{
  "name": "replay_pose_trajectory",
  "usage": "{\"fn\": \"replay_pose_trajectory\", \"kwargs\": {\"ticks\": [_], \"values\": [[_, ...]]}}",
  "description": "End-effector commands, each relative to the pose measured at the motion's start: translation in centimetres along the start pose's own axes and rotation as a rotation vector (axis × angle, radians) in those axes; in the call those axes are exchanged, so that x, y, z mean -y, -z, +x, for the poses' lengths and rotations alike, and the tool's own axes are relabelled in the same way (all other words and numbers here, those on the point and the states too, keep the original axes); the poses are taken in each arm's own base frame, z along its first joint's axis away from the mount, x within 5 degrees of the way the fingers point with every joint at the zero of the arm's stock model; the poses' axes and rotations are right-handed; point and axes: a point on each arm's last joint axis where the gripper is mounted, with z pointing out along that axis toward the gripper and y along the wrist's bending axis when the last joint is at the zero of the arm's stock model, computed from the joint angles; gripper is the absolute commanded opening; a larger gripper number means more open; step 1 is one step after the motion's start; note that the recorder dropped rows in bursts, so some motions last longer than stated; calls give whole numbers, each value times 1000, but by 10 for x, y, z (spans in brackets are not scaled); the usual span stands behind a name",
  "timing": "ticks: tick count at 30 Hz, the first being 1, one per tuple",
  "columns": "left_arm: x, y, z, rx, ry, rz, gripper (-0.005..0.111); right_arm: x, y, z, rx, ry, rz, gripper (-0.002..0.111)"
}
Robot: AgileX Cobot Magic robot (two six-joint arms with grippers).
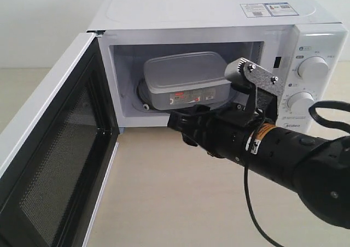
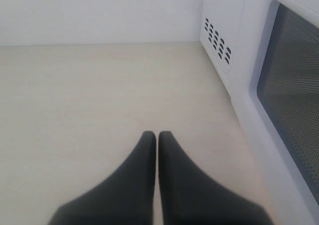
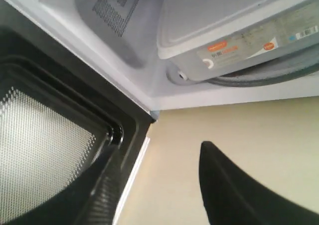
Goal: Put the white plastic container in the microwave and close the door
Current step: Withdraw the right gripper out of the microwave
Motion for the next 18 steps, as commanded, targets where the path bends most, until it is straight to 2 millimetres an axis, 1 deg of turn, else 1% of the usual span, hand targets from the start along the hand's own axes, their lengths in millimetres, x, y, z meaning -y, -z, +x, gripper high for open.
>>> {"fn": "replay_pose_trajectory", "kwargs": {"ticks": [1,5,12,15,17,18], "values": [[1,0,1,-1,9,8,4,-2,9,-1,-65,152,14,47],[1,0,1,-1,9,8,4,-4,16,-3,-98,268,17,47],[1,0,1,-1,9,8,4,-1,18,2,-175,466,26,47],[1,0,1,-1,9,8,4,0,18,4,-197,500,24,47],[1,0,1,-1,9,8,4,0,18,5,-206,502,27,43],[1,0,1,-1,9,8,4,1,18,6,-219,509,30,38]]}}
